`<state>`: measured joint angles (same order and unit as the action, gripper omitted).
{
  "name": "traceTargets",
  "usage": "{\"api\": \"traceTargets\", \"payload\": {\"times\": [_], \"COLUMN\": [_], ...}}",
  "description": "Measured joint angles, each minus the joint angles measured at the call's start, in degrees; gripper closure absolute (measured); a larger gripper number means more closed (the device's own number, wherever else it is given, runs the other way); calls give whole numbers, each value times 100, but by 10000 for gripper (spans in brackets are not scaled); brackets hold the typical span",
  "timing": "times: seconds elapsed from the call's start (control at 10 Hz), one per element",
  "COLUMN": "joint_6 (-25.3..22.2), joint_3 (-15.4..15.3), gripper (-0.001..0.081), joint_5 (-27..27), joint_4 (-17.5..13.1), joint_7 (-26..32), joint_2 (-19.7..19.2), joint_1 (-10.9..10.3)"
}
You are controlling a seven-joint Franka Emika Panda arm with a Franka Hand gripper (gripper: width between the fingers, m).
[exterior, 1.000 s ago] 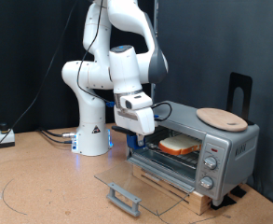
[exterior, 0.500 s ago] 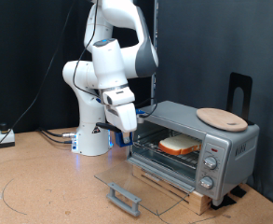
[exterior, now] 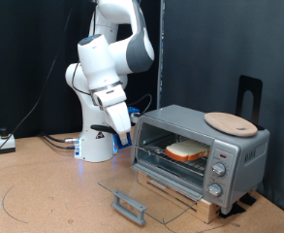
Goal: Make a piece of toast with the oven
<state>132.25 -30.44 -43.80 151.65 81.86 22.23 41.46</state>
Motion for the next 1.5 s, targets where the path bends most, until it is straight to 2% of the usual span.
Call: {"api": "traceTargets", "payload": {"times": [0.3,0.6,0.8,0.9,1.0,1.3,1.5], "joint_6": [-1159,-2042,-2219,-2219,-2375,-2852,-2923], "joint_3": [492,636,628,628,572,257,27], "gripper": [395,395,395,395,395,395,395], "joint_5": [-178,-108,-69,-72,-61,-5,-18], "joint_4": [-222,-309,-270,-267,-265,-171,2], "joint_7": [694,757,650,651,393,-247,-672], "joint_2": [476,1077,1373,1364,1380,1805,2252], "joint_1": [-66,-78,-76,-75,-77,-237,-363]}}
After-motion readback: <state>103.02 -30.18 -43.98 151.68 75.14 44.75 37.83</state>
